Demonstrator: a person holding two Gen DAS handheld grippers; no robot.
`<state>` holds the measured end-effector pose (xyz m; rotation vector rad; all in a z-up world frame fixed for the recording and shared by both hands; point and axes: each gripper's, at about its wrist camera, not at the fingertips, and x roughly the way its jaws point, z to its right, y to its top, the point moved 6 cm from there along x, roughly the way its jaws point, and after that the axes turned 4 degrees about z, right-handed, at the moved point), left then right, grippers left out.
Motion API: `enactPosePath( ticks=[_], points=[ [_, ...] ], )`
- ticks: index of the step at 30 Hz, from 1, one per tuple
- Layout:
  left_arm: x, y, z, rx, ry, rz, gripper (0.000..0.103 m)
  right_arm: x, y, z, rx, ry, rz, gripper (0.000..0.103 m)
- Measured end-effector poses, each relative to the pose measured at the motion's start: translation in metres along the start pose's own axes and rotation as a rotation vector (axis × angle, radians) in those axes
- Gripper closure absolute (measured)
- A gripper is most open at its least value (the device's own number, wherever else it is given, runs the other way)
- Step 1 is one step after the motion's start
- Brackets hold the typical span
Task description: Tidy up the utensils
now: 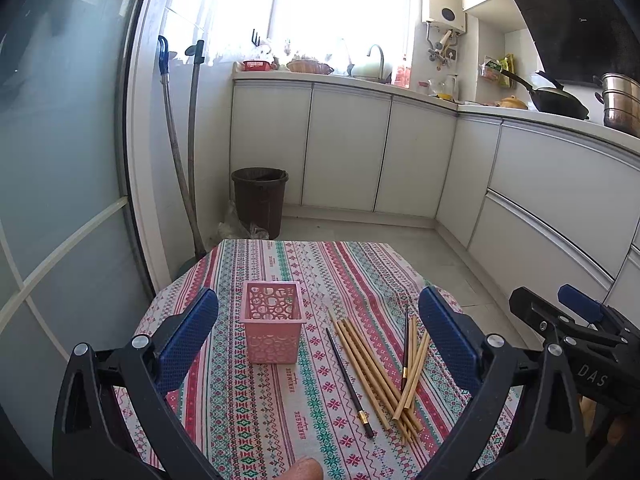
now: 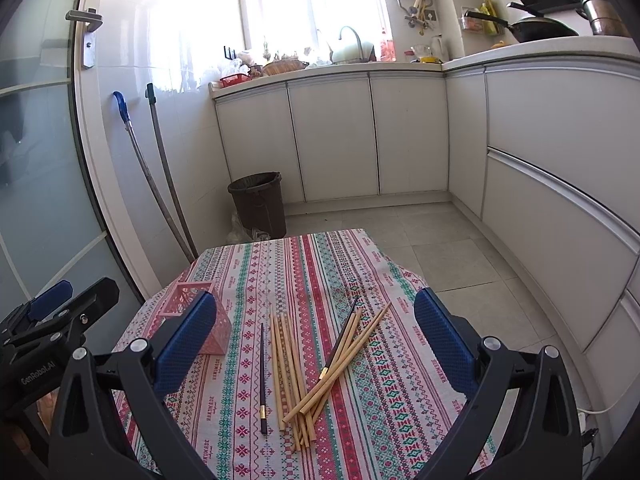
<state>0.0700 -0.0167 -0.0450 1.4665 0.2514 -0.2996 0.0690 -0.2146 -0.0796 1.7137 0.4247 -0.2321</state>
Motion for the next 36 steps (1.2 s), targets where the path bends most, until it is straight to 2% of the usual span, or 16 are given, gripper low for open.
enactPosePath(
  ticks=[6,13,15,16,20,23,25,27,29,30,32,33,36],
  points=[
    [0.005,-0.002,-0.004,-0.025,0.001,-0.025,0.007,0.005,-0.002,0.002,0.002,-0.013,-0.031,0.007],
    [0.026,-0.008,-0.006,-0.104,-0.045,-0.128,0.007,0.029,-0.012,0.023,0.094,-0.073,-0.17,0.007],
    [0.034,-0.004,-0.001,-0.099,-0.062,-0.165,0.007,0.035,-0.011,0.04,0.176,-0.106,-0.215,0.007],
    [0.04,0.0,0.005,-0.083,-0.069,-0.182,0.007,0.04,-0.007,0.054,0.263,-0.117,-0.244,0.007],
    [0.066,0.015,0.029,-0.032,-0.088,-0.232,0.007,0.055,0.005,0.1,0.557,-0.088,-0.299,0.007],
    [0.102,0.018,0.061,0.051,-0.135,-0.345,0.007,0.069,0.011,0.131,0.713,-0.074,-0.309,0.007],
    [0.129,0.014,0.081,0.069,-0.164,-0.422,0.007,0.076,0.008,0.151,0.774,-0.078,-0.309,0.007],
    [0.16,0.001,0.1,0.079,-0.183,-0.517,0.007,0.084,-0.004,0.168,0.804,-0.105,-0.319,0.007],
    [0.198,-0.023,0.118,0.097,-0.17,-0.641,0.007,0.095,-0.025,0.185,0.874,-0.133,-0.382,0.007],
    [0.213,-0.035,0.123,0.101,-0.155,-0.692,0.007,0.1,-0.032,0.191,0.924,-0.115,-0.408,0.007],
    [0.245,-0.062,0.131,0.079,-0.136,-0.786,0.013,0.109,-0.044,0.197,1.035,-0.056,-0.447,0.007],
    [0.257,-0.071,0.133,0.061,-0.13,-0.821,0.02,0.112,-0.046,0.198,1.069,-0.034,-0.456,0.007],
    [0.286,-0.096,0.139,0.029,-0.121,-0.918,0.031,0.116,-0.045,0.194,1.081,-0.003,-0.475,0.007]
  ],
)
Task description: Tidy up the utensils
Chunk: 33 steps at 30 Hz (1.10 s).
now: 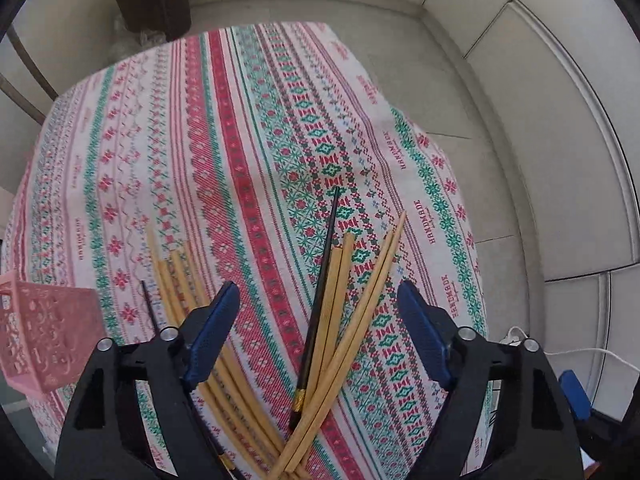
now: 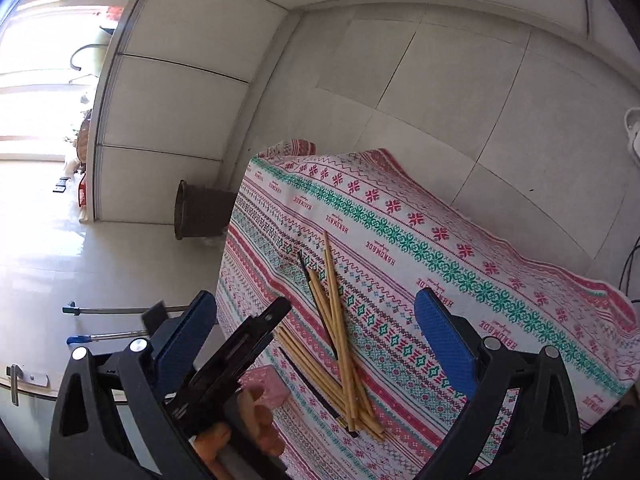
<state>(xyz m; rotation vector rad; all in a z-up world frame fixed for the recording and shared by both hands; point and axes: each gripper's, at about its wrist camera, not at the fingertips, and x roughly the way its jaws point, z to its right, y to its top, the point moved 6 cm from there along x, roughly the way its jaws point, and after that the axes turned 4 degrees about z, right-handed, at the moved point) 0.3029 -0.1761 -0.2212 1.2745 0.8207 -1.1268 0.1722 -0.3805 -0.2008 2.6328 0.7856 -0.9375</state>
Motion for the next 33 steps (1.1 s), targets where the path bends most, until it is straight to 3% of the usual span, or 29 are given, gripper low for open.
enactPosePath(
  ticks=[6,11,18,21,23,31,33],
  points=[
    [0.03,0.021,0.001,0.006,0.036,0.001,0.047,0.014,-0.003,-0.01,0.004,0.041,-0.07,0.007],
    [0.038,0.033,-0.006,-0.026,0.026,-0.002,0.05,0.022,-0.002,-0.012,0.015,0.053,-0.083,0.007],
    [0.023,0.045,0.005,0.035,0.018,0.035,0.074,0.024,0.001,-0.012,0.011,0.049,-0.072,0.007],
    [0.003,0.047,0.006,0.073,-0.001,0.071,0.077,0.028,0.001,-0.02,-0.043,0.036,-0.06,0.007],
    [0.007,0.049,0.006,0.046,-0.041,0.02,0.077,0.029,-0.002,-0.019,-0.02,0.042,-0.069,0.007],
    [0.054,0.048,0.012,-0.002,0.013,-0.023,0.077,0.027,-0.002,-0.017,-0.009,0.059,-0.085,0.007],
    [0.067,0.051,0.011,-0.014,0.031,-0.029,0.082,0.029,0.0,-0.016,-0.002,0.059,-0.088,0.007]
  ],
)
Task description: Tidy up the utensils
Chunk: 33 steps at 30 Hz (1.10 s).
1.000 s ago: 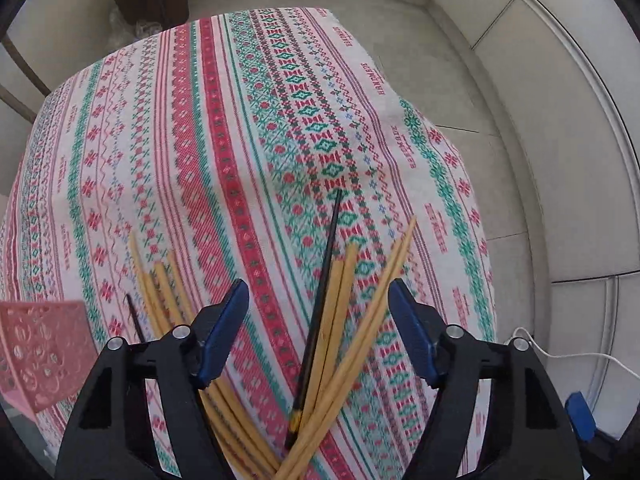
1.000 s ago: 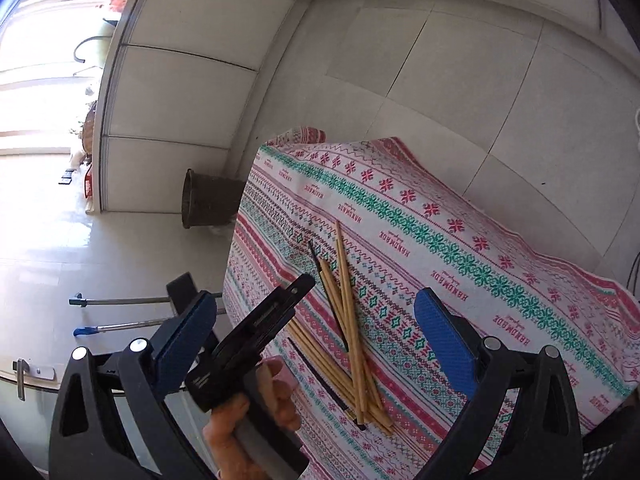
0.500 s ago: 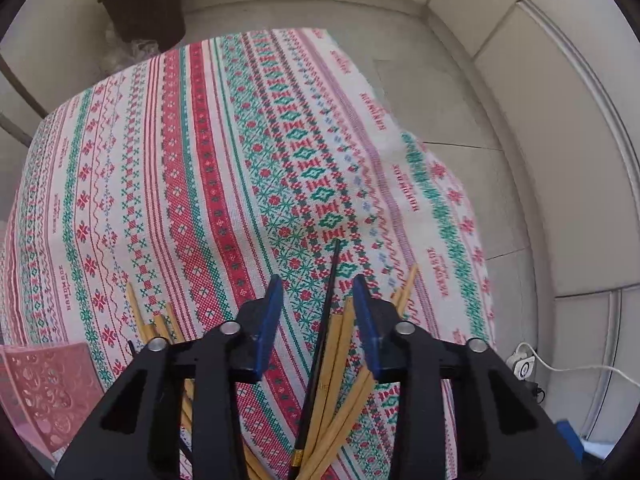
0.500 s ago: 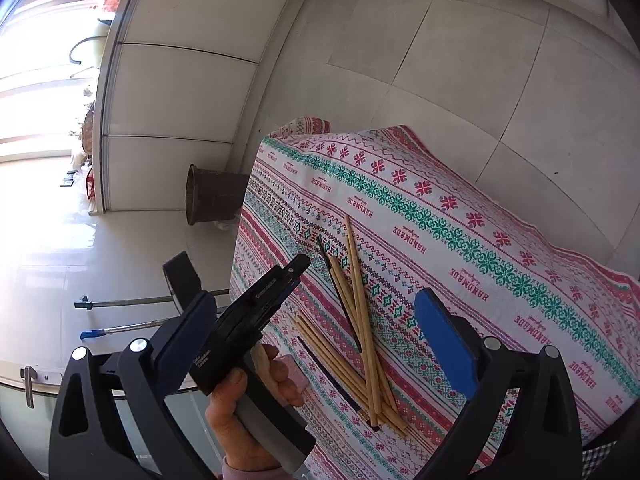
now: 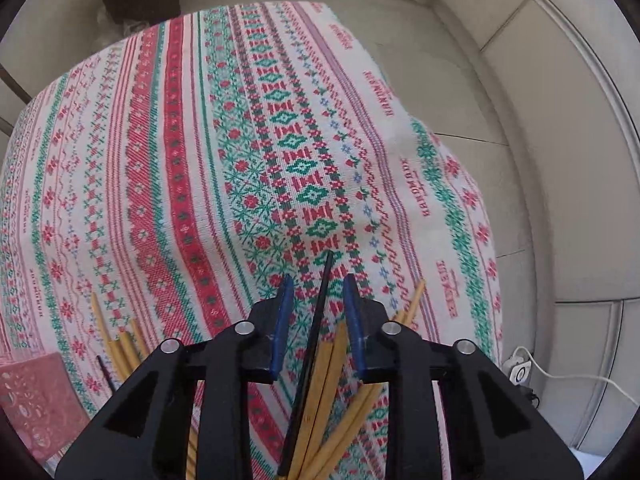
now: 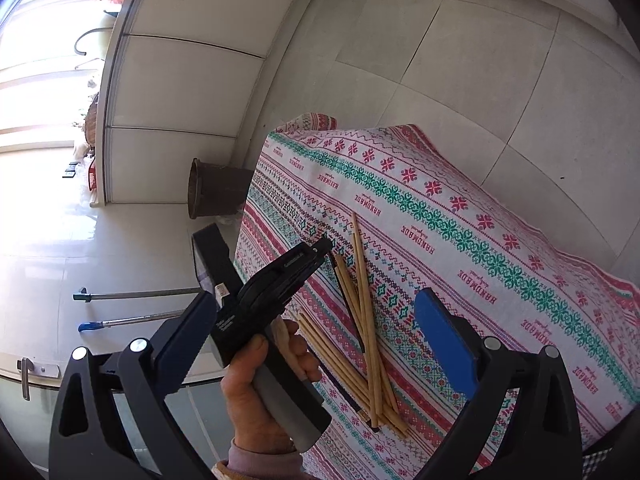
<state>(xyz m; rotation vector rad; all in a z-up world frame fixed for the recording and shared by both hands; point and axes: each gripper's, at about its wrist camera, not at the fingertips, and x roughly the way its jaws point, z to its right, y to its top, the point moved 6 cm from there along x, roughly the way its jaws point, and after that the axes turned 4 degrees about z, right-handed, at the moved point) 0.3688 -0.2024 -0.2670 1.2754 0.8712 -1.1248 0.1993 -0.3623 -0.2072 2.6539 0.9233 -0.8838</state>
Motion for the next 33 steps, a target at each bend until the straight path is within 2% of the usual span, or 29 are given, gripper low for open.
enactPosePath(
  ticks=[3,6,8,10,12,15,19,21,24,26,29,33],
  points=[
    [0.002,0.002,0.003,0.054,0.074,0.034,0.099,0.003,0.001,0.0,-0.004,-0.002,-0.009,0.007],
    [0.002,-0.005,0.007,0.106,0.106,0.054,0.1,0.005,0.0,0.0,-0.006,-0.009,-0.007,0.007],
    [-0.006,-0.012,0.006,0.082,0.052,0.102,0.1,0.006,0.0,0.0,-0.01,-0.021,-0.007,0.007],
    [-0.032,-0.026,-0.002,0.071,-0.016,0.141,0.1,0.011,-0.002,0.001,-0.018,-0.032,-0.021,0.007],
    [-0.071,-0.045,-0.008,0.095,-0.085,0.187,0.1,0.017,-0.006,0.002,-0.022,-0.038,-0.038,0.007],
    [-0.151,-0.081,-0.03,0.125,-0.185,0.276,0.1,0.032,-0.016,-0.002,-0.059,-0.048,-0.073,0.007],
    [-0.242,-0.133,-0.068,0.129,-0.274,0.399,0.1,0.053,-0.044,-0.02,-0.15,-0.038,-0.127,0.008],
    [-0.272,-0.147,-0.084,0.124,-0.305,0.449,0.1,0.064,-0.06,-0.033,-0.212,-0.027,-0.159,0.012],
    [-0.313,-0.177,-0.111,0.11,-0.343,0.519,0.1,0.089,-0.096,-0.049,-0.34,-0.064,-0.211,0.027],
    [-0.336,-0.19,-0.129,0.098,-0.357,0.564,0.1,0.11,-0.12,-0.053,-0.377,-0.073,-0.286,0.041],
    [-0.363,-0.204,-0.154,0.082,-0.363,0.629,0.1,0.142,-0.153,-0.052,-0.373,-0.053,-0.425,0.05],
    [-0.38,-0.222,-0.187,0.058,-0.334,0.67,0.1,0.17,-0.172,-0.055,-0.456,-0.119,-0.458,0.058]
  ],
)
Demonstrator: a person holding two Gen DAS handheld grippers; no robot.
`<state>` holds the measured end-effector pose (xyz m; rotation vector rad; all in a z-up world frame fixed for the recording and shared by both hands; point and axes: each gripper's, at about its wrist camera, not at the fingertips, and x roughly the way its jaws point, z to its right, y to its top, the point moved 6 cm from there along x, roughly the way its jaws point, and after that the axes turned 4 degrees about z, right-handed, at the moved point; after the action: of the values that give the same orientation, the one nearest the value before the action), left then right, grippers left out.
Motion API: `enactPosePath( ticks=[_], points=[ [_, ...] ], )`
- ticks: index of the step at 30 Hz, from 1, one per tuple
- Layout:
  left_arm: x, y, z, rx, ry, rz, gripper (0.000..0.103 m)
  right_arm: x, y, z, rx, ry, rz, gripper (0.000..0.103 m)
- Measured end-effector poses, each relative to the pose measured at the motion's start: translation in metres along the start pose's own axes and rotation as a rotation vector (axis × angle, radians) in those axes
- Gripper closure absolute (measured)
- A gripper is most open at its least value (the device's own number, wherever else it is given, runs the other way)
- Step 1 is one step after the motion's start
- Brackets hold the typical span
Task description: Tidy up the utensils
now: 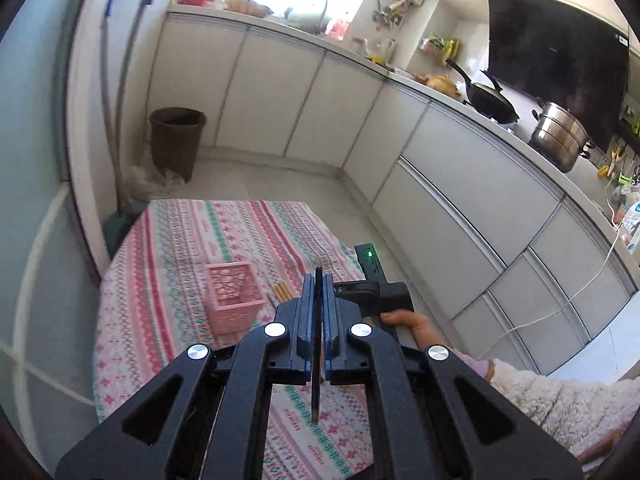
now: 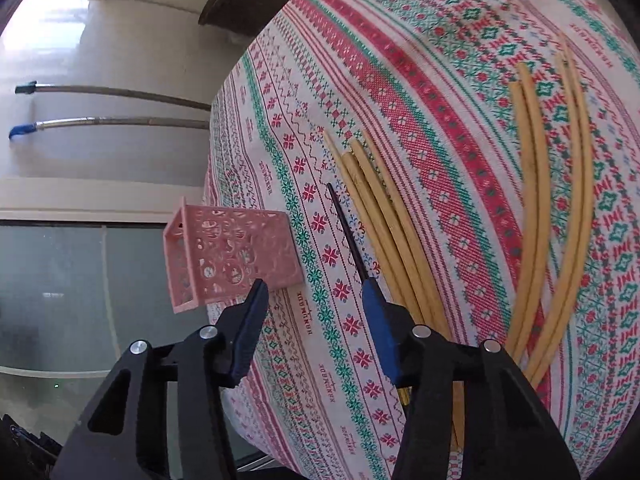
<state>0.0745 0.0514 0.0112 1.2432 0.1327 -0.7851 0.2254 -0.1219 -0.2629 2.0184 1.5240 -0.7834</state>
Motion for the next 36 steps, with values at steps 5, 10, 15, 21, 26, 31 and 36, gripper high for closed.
enactPosePath(
  ticks=[5,10,15,21,26,31,36],
  points=[
    [-0.019,-0.014,-0.036,-0.072,0.036,0.001,0.1,0.028,0.01,-0.008,-0.124,-0.139,0.0,0.078],
    [-0.02,-0.016,-0.047,-0.093,0.034,-0.003,0.1,0.041,0.017,-0.018,-0.24,-0.232,0.022,0.082],
    [-0.017,-0.018,-0.049,-0.091,0.029,-0.007,0.1,0.059,0.026,-0.022,-0.335,-0.34,0.027,0.085],
    [-0.011,-0.018,-0.051,-0.106,0.036,-0.012,0.1,0.066,0.036,-0.021,-0.425,-0.452,0.081,0.101],
    [-0.004,-0.018,-0.045,-0.109,0.026,-0.02,0.1,0.036,0.029,0.0,-0.416,-0.469,0.143,0.099],
    [0.0,-0.014,-0.039,-0.129,0.019,-0.009,0.1,-0.015,0.023,-0.013,-0.42,-0.358,0.233,0.099],
    [0.005,-0.004,-0.025,-0.138,0.029,0.013,0.1,-0.067,0.01,-0.049,-0.453,-0.266,0.334,0.099]
  ],
)
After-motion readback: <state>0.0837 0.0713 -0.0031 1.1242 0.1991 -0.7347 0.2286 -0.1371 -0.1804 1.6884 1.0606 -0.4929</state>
